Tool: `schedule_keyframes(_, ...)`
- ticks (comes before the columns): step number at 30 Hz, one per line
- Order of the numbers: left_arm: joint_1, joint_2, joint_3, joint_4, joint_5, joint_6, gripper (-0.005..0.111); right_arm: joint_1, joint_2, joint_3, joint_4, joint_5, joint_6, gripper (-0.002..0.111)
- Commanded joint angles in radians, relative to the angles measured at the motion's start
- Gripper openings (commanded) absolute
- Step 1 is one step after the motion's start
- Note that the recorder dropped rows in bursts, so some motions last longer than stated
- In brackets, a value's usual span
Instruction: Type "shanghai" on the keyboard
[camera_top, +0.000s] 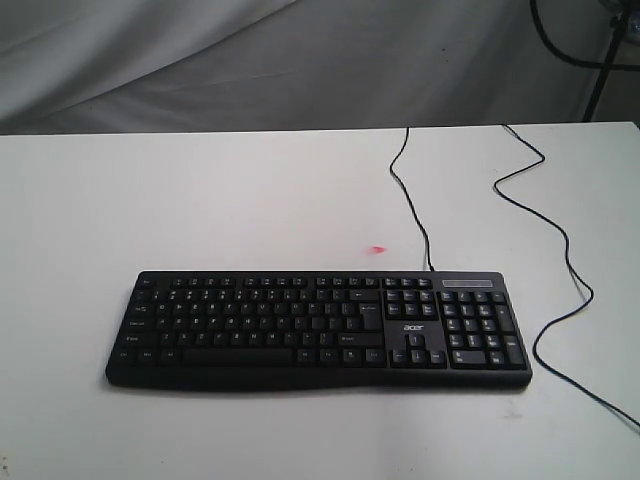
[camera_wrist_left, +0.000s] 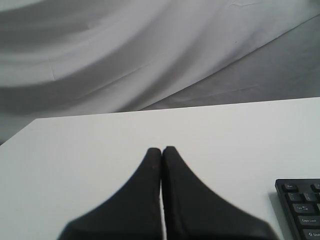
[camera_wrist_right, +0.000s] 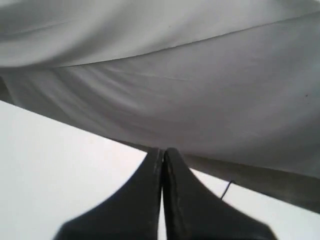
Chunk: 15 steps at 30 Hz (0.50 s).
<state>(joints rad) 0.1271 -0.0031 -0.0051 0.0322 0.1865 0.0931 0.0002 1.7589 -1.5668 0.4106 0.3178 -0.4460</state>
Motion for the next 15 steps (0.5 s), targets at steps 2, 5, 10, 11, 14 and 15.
schedule_keyframes(2, -0.004, 0.003, 0.005, -0.001, -0.003, -0.003, 0.001, 0.031, -0.006, -0.005, 0.044, 0.090, -0.035, 0.000)
schedule_keyframes(5, -0.004, 0.003, 0.005, -0.001, -0.003, -0.003, 0.001, 0.068, -0.006, -0.005, 0.044, 0.146, -0.119, 0.000)
schedule_keyframes(10, -0.004, 0.003, 0.005, -0.001, -0.003, -0.003, 0.001, 0.177, 0.018, -0.005, 0.048, 0.285, -0.359, 0.000)
schedule_keyframes(11, -0.004, 0.003, 0.005, -0.001, -0.003, -0.003, 0.001, 0.201, 0.029, -0.005, 0.048, 0.285, -0.359, 0.000)
schedule_keyframes(14, -0.004, 0.003, 0.005, -0.001, -0.003, -0.003, 0.001, 0.263, 0.077, -0.005, 0.050, 0.285, -0.360, 0.000)
schedule_keyframes(15, -0.004, 0.003, 0.005, -0.001, -0.003, -0.003, 0.001, 0.283, 0.097, -0.005, 0.050, 0.285, -0.363, 0.000)
